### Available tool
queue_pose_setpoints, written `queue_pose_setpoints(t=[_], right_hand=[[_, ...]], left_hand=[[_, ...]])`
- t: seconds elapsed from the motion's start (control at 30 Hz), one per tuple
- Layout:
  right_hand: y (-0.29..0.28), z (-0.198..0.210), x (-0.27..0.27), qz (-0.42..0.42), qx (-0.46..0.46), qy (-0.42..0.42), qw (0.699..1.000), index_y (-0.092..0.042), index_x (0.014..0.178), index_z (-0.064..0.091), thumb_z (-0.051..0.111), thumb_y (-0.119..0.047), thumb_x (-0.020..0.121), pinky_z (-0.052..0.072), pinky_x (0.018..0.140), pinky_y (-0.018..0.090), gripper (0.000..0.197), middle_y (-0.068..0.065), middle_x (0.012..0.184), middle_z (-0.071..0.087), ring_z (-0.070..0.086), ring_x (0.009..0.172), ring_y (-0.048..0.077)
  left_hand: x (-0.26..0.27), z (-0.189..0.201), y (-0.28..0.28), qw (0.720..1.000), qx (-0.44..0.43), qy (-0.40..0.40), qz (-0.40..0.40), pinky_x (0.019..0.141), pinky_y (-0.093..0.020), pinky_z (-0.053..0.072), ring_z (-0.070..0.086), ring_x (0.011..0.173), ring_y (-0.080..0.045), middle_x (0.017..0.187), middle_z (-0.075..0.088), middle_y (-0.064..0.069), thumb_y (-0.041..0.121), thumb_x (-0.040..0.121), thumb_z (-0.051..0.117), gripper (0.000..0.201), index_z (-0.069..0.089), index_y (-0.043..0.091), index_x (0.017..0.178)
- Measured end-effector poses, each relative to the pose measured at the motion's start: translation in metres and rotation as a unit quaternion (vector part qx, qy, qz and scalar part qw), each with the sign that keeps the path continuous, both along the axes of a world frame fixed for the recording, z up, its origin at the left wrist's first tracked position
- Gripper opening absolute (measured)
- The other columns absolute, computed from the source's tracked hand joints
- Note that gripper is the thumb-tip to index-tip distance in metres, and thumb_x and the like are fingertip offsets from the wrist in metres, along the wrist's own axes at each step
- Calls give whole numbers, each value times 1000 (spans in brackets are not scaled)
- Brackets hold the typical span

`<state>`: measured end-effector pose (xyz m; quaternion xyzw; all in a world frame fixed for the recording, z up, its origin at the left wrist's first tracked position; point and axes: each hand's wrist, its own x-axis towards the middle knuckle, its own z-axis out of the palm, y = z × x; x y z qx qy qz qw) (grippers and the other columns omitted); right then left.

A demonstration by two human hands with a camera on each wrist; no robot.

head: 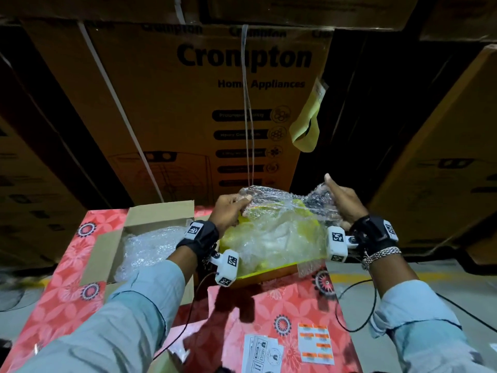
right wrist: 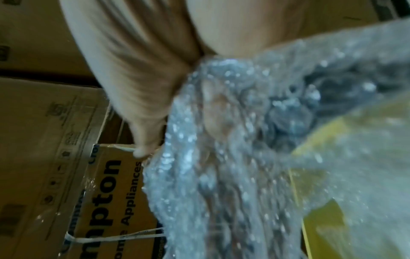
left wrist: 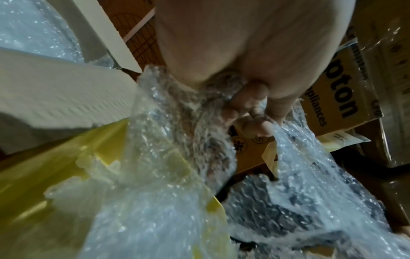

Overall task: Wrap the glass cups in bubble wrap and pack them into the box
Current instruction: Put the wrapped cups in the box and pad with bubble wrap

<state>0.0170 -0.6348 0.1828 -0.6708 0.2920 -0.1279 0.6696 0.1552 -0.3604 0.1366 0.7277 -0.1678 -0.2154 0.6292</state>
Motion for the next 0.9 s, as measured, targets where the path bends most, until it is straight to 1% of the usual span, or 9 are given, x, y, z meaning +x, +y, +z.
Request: queue_pose_setpoints(t=[0.13,0.23,0.33,0.4,0.5,0.57,0.67,0.73,0.9], right_hand=[[0,8,-13,180,-141,59,972,-14,72,63,81,-29,84,34,42,20,27,-9,50,51,43,44,12],[-1,-5,-13,251,-279,135,917,-13,90,66,88,-21,78,55,65,26,26,-13,73,69,64,68,5],[3,-21,-14,184,-166,107,963,-7,89,62,77,-15,90,53,58,29,16,-8,74,70,63,61,10],[21,-30,-15,119,5,32,992,-1,103,65,66,-9,97,61,71,40,10,11,94,74,73,80,16],[55,-48,-8,40,139,-22,989,0,112,64,57,-4,102,63,68,46,13,21,108,71,74,86,25],[78,-60,1,-1,143,-15,990,5,120,63,58,-9,102,63,69,42,24,26,117,70,74,94,30],[104,-70,14,46,203,-36,977,3,129,63,57,-36,104,56,96,46,47,24,130,66,67,117,35],[112,-68,20,111,248,-46,961,-7,139,59,50,-62,99,47,109,46,69,16,137,64,62,126,30],[107,-66,30,155,287,-17,945,0,139,57,31,-79,94,44,113,38,95,11,132,65,61,125,21]], left_hand=[[13,3,-10,999,18,-35,-13,64,-23,45,55,62,-2,77,56,-4,26,104,62,37,64,-5,84],[20,3,-20,999,43,-6,-18,77,-25,46,61,79,-4,89,66,-1,23,105,60,27,68,3,87],[16,4,-25,998,17,62,-27,76,-24,49,61,90,-14,102,65,-4,17,106,55,24,65,16,85],[0,4,-23,987,-7,146,-68,90,-31,52,63,106,-16,124,64,-1,31,104,59,16,68,19,111],[-26,-14,-16,972,9,189,-138,101,-49,43,55,128,-19,138,60,9,48,78,77,65,53,36,137],[-38,-31,-10,969,7,178,-173,94,-40,52,58,128,-20,135,62,9,24,71,85,81,47,36,141],[-46,-50,-3,977,45,103,-184,100,-27,54,59,128,-8,136,61,11,0,69,92,102,38,25,153],[-42,-53,-2,986,36,67,-145,98,-21,53,62,119,1,132,65,11,2,67,95,93,46,25,143],[-18,-57,7,986,166,24,-3,90,-46,60,73,99,-24,104,75,-4,14,84,82,36,65,13,116]])
